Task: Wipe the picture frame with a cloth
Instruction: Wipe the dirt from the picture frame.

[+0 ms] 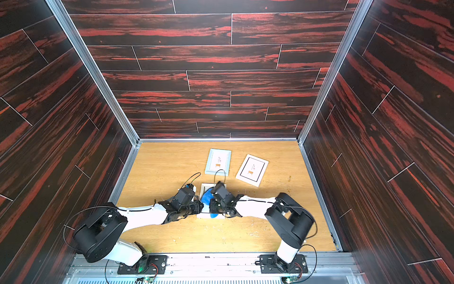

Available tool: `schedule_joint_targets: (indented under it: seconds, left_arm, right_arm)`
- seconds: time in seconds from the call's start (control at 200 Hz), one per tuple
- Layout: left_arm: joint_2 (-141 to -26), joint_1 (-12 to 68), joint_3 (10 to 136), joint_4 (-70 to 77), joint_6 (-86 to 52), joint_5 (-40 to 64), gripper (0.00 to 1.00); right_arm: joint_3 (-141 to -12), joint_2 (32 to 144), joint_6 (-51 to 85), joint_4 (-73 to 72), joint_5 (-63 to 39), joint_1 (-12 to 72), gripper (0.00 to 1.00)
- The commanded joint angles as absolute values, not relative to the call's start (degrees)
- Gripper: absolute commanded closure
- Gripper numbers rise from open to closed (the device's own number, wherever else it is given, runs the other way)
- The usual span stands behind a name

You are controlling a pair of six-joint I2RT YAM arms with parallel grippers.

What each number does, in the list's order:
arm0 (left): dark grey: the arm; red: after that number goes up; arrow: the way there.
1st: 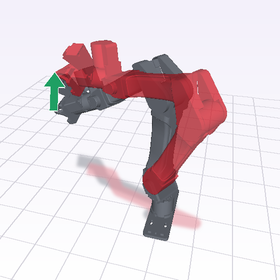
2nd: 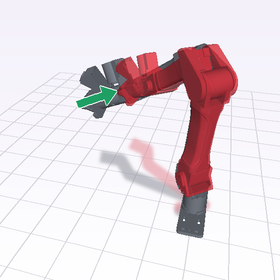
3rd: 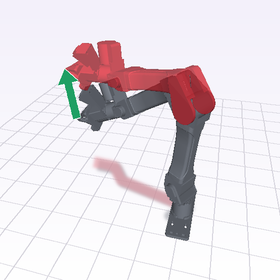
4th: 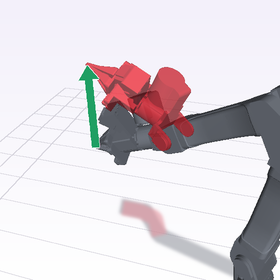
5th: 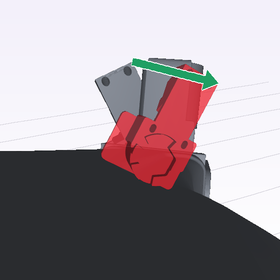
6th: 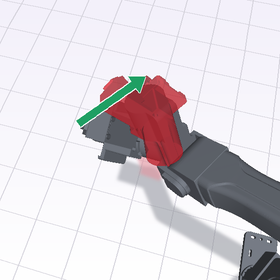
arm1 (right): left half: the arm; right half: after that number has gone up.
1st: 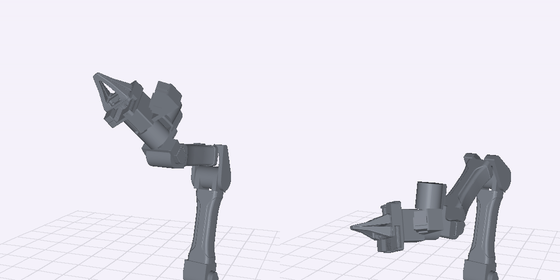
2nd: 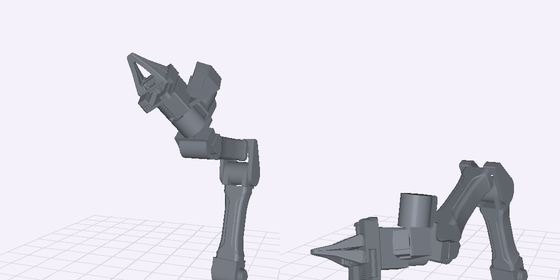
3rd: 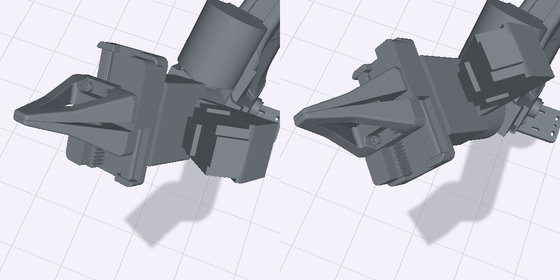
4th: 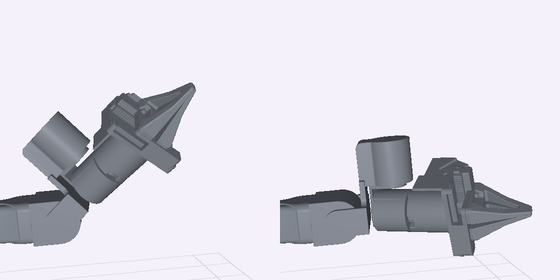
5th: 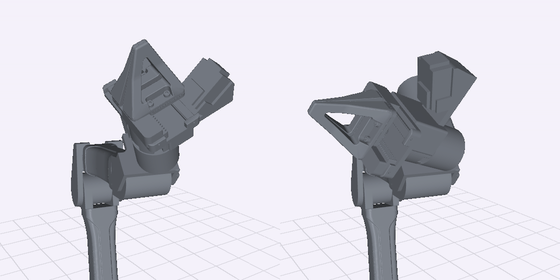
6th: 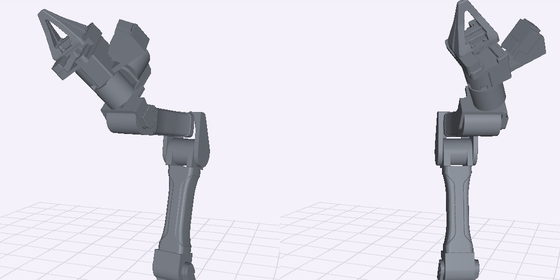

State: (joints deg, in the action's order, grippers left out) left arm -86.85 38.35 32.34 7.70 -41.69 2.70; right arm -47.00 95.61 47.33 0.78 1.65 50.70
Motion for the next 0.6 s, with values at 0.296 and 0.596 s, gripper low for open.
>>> schedule_joint_targets:
  seconds: [0.296,0.596]
  left_arm:
    - [-88.4,37.6,30.7,-3.2,-43.2,-4.4,0.78]
    - [-85.8,37.4,31.6,-10.2,-41.3,-10.6,0.79]
  right_arm:
    - [-52.9,100.5,46.8,5.6,2.7,56.7,1.00]
    - [-46.2,89.5,42.7,9.3,7.4,48.3,1.00]
